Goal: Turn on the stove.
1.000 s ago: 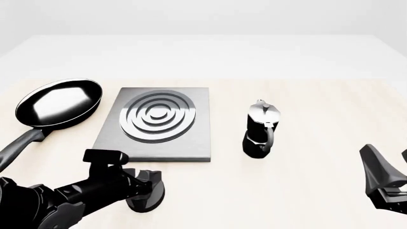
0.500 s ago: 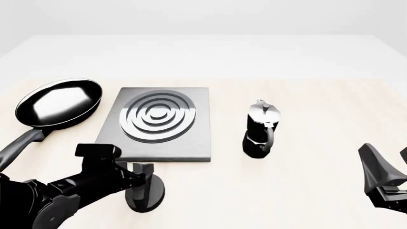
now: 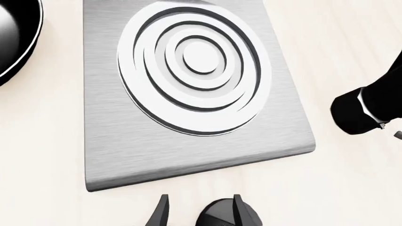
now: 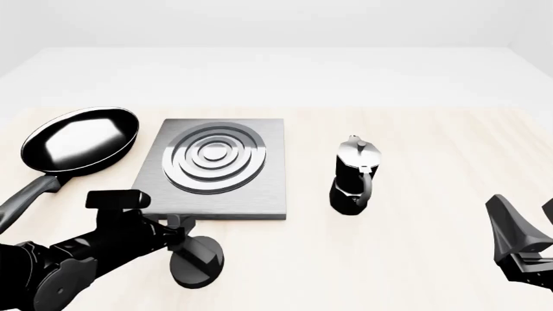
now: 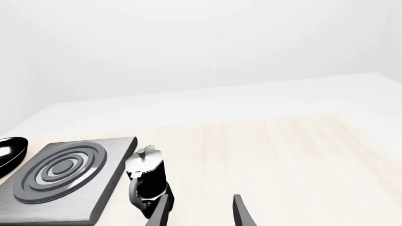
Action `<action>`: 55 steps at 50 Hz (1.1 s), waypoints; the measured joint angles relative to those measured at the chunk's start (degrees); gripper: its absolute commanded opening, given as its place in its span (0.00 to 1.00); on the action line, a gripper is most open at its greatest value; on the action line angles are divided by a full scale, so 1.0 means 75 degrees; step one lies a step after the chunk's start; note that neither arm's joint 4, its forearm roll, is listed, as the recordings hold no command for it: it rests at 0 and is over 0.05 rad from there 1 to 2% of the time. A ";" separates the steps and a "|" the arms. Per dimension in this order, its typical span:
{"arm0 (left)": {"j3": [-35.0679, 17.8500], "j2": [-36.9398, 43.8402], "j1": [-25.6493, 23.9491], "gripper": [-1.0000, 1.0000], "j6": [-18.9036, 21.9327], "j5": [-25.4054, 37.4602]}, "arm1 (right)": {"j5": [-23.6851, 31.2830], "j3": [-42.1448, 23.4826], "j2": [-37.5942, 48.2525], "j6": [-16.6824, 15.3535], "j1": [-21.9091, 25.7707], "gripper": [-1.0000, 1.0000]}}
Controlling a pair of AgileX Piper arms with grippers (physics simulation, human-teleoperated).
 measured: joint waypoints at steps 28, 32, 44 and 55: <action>0.0107 -0.1750 0.0438 1.00 0.0215 0.1246 | 0.0187 0.0003 -0.0246 -0.0030 -0.0002 1.00; 0.0095 -0.2242 0.0527 1.00 0.0286 0.1616 | 0.0208 0.0002 -0.0267 -0.0039 0.0000 1.00; 0.0150 -0.3934 0.0688 1.00 0.0500 0.2707 | 0.0149 0.0004 -0.0183 -0.0080 0.0013 1.00; 0.0323 -0.5957 0.0785 1.00 0.0590 0.3712 | 0.0059 0.0002 -0.0049 -0.0131 0.0029 1.00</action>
